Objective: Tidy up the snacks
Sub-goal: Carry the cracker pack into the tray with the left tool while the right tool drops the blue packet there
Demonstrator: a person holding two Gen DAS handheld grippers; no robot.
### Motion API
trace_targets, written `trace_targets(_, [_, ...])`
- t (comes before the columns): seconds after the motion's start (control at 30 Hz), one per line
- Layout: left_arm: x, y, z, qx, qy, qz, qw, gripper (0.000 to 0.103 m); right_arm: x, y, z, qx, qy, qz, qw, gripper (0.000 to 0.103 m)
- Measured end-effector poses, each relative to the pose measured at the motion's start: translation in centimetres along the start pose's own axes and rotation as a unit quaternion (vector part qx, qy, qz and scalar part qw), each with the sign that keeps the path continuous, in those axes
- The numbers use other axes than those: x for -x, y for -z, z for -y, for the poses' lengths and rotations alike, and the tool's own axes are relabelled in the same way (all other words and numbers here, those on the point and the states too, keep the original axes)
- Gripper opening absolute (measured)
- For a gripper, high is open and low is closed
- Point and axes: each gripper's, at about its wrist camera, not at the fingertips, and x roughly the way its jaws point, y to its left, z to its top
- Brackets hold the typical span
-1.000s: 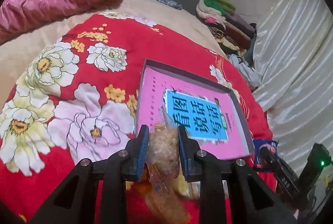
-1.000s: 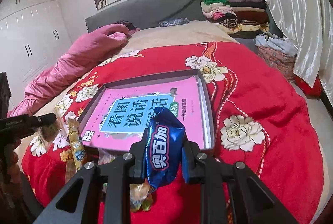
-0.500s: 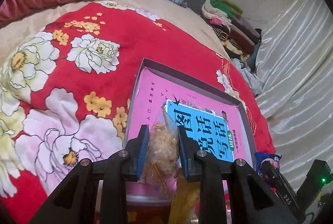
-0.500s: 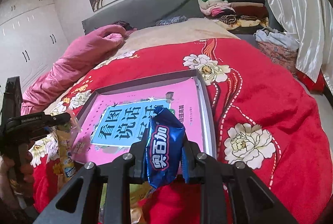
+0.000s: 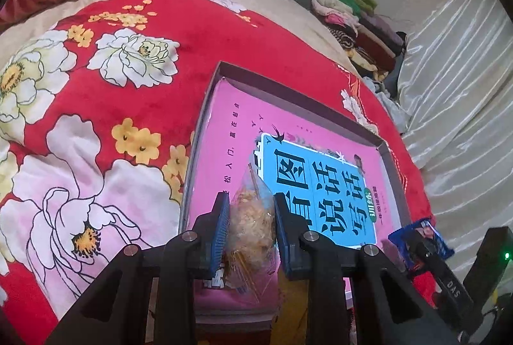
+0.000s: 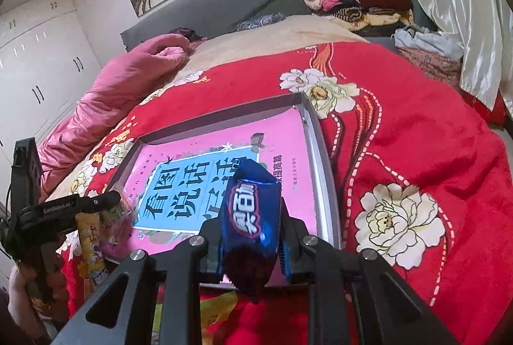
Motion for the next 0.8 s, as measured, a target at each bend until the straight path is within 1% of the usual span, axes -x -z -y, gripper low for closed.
trace_targets(0.2, [0.1, 0.0, 0.4, -0.020, -0.015, -0.001, 0.9997, 0.029, -1.8, -0.4, 0.6, -0.009, -0.009, -0.014, 1.000, 0.026])
trace_targets(0.33, [0.3, -0.1, 0.5, -0.026, -0.020, 0.001, 0.9995, 0.030, -1.9, -0.4, 0.7, -0.010, -0.004, -0.014, 1.000, 0.027])
trace_targets(0.43, [0.3, -0.1, 0.5, -0.025, -0.022, -0.001, 0.9994, 0.032, -1.9, -0.3, 0.9, -0.011, 0.003, -0.015, 1.000, 0.031])
trace_targets(0.5, [0.3, -0.1, 0.5, -0.025, -0.024, -0.001, 0.9994, 0.035, -1.7, -0.3, 1.1, -0.014, 0.005, -0.014, 1.000, 0.041])
trace_targets(0.57, [0.3, -0.1, 0.5, -0.025, -0.024, -0.003, 0.9994, 0.037, -1.4, -0.3, 1.2, -0.014, 0.012, -0.011, 1.000, 0.046])
trace_targets(0.63, [0.4, 0.0, 0.6, -0.026, -0.023, -0.003, 0.9994, 0.039, -0.9, -0.4, 1.3, -0.015, 0.011, -0.007, 1.000, 0.046])
trace_targets(0.7, [0.6, 0.0, 0.7, -0.029, -0.023, -0.003, 0.9993, 0.041, -0.4, -0.4, 1.3, -0.013, 0.018, -0.004, 1.000, 0.053])
trace_targets(0.8, [0.9, 0.0, 1.0, -0.033, -0.024, 0.000, 0.9992, 0.044, 0.5, -0.2, 1.6, -0.020, 0.019, -0.002, 1.000, 0.053])
